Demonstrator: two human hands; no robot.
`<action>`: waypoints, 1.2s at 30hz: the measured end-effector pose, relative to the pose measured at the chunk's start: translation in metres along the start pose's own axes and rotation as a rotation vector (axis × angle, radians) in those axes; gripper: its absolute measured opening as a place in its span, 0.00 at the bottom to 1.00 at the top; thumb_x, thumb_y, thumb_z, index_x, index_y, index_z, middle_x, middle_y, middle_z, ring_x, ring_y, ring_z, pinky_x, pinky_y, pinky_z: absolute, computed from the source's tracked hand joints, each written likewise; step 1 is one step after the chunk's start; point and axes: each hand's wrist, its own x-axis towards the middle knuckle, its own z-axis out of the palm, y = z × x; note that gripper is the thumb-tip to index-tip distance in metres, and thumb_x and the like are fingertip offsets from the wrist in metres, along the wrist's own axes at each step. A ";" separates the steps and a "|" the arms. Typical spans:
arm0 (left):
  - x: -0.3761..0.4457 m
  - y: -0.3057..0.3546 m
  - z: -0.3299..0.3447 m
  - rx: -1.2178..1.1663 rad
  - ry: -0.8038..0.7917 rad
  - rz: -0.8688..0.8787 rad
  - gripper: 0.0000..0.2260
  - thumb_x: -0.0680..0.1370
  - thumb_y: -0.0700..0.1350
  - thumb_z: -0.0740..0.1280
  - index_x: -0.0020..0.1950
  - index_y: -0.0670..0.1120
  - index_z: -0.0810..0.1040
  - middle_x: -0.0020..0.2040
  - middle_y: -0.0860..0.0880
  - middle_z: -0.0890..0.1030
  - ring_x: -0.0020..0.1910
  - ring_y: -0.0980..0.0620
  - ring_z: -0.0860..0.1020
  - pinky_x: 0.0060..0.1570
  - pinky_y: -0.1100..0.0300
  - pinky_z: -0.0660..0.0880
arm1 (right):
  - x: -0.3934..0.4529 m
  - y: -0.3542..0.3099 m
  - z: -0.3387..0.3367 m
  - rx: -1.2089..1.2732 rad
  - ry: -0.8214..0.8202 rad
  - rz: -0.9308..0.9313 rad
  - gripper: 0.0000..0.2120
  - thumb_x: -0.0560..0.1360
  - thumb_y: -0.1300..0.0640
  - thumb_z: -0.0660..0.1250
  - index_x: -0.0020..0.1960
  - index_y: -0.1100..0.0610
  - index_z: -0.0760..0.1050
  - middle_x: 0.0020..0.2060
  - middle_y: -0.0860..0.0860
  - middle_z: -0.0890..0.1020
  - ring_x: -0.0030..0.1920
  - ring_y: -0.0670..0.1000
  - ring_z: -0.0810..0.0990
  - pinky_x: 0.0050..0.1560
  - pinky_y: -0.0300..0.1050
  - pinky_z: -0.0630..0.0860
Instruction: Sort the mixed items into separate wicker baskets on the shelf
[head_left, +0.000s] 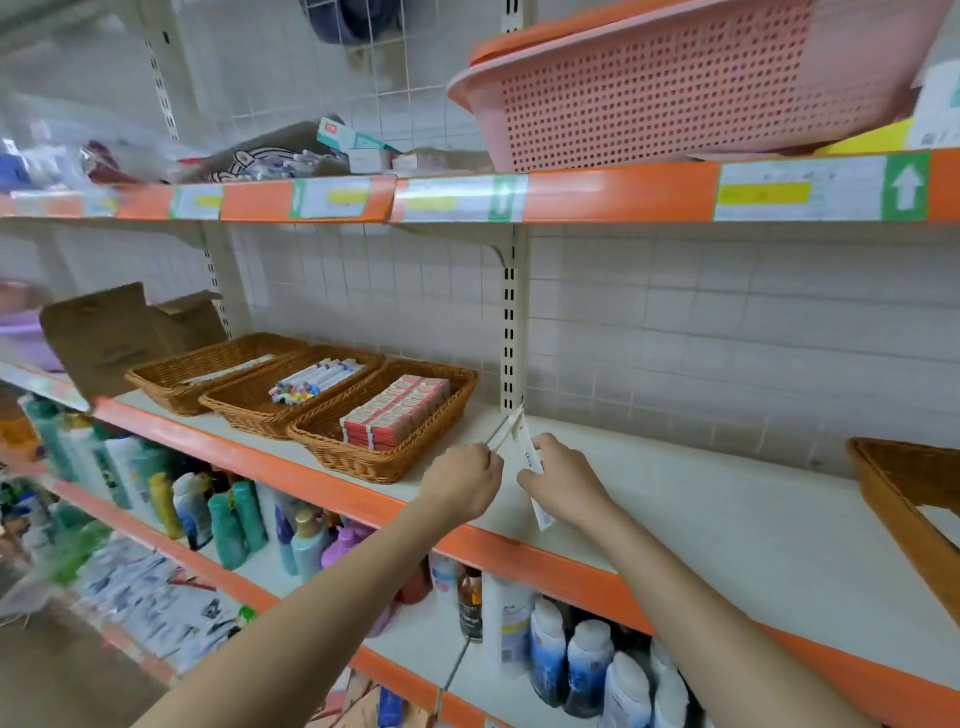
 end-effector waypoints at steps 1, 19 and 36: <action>0.007 -0.006 -0.003 0.004 0.007 -0.007 0.15 0.81 0.47 0.53 0.39 0.41 0.68 0.46 0.38 0.78 0.46 0.38 0.76 0.38 0.55 0.65 | 0.011 -0.004 0.004 0.002 -0.003 -0.007 0.15 0.76 0.56 0.61 0.62 0.60 0.67 0.52 0.58 0.78 0.52 0.59 0.77 0.46 0.48 0.73; 0.102 -0.148 -0.067 -0.056 0.084 -0.140 0.07 0.78 0.49 0.63 0.48 0.46 0.75 0.42 0.49 0.78 0.41 0.50 0.77 0.39 0.56 0.75 | 0.144 -0.104 0.087 0.031 -0.048 -0.126 0.17 0.77 0.54 0.62 0.65 0.55 0.69 0.55 0.57 0.79 0.53 0.58 0.78 0.42 0.45 0.72; 0.134 -0.345 -0.155 0.015 0.016 -0.011 0.14 0.77 0.47 0.63 0.34 0.46 0.65 0.31 0.48 0.69 0.35 0.46 0.71 0.32 0.58 0.63 | 0.187 -0.258 0.211 -0.060 0.050 -0.038 0.17 0.78 0.52 0.62 0.63 0.59 0.69 0.57 0.58 0.78 0.55 0.60 0.78 0.49 0.49 0.75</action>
